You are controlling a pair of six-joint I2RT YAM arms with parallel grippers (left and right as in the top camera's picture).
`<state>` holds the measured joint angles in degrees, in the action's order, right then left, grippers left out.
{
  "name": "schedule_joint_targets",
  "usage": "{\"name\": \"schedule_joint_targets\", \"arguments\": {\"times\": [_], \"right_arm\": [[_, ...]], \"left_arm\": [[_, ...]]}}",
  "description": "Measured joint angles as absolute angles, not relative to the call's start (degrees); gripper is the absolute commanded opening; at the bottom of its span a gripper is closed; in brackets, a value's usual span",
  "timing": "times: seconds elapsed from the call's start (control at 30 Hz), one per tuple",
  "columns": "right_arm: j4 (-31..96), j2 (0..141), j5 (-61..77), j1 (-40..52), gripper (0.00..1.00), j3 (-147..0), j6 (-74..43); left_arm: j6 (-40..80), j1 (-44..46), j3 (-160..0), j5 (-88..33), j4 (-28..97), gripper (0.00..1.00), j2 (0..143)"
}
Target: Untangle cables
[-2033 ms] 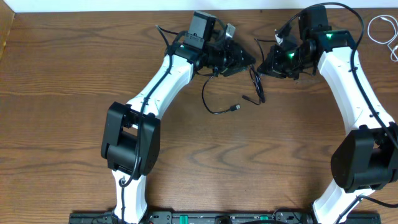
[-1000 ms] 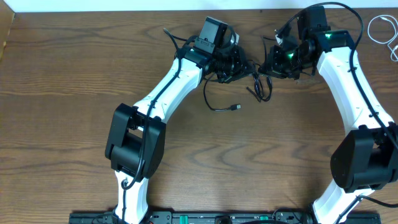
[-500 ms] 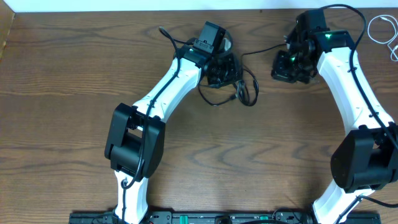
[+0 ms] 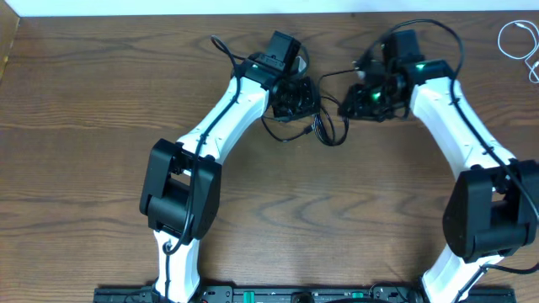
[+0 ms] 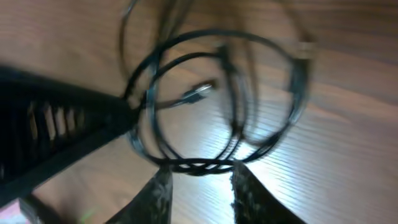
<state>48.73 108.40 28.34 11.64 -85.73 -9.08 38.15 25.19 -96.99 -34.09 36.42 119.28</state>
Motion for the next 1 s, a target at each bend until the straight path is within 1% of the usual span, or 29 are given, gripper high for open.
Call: {"name": "schedule_joint_targets", "arguments": {"times": [0.27, 0.37, 0.4, 0.53, 0.73, 0.83, 0.9, 0.93, 1.0], "right_arm": [[46.5, 108.4, 30.7, 13.9, 0.32, -83.9, -6.3], [45.2, 108.4, 31.9, 13.9, 0.36, -83.8, -5.0], [44.6, 108.4, 32.9, 13.9, 0.38, -83.8, -4.1], [41.8, 108.4, 39.6, 13.9, 0.42, -83.8, 1.1], [36.8, 108.4, 43.6, 15.4, 0.43, -83.8, 5.0], [34.5, 108.4, 42.9, 16.8, 0.41, -83.8, 5.5], [32.5, 108.4, 41.9, 17.8, 0.38, -83.8, 5.1], [31.6, 108.4, 41.4, 18.2, 0.36, -83.8, 4.8], [29.9, 108.4, 40.6, 18.9, 0.26, -83.8, 3.7]], "left_arm": [[44.2, 19.1, -96.9, -44.1, 31.4, 0.07, 119.3], [44.4, 16.9, -96.9, -45.6, 31.3, 0.08, 119.2], [44.4, 16.4, -96.9, -45.8, 31.3, 0.07, 119.1], [44.4, 15.7, -96.9, -45.0, 32.5, 0.08, 117.6], [44.3, 16.7, -96.9, -40.4, 36.2, 0.07, 111.8], [44.1, 17.6, -96.9, -38.5, 37.5, 0.07, 109.0], [43.9, 18.2, -96.9, -37.6, 38.0, 0.08, 107.6], [43.9, 18.5, -96.9, -37.3, 38.4, 0.07, 107.1], [43.7, 18.9, -96.9, -36.9, 39.2, 0.07, 106.8]]}}
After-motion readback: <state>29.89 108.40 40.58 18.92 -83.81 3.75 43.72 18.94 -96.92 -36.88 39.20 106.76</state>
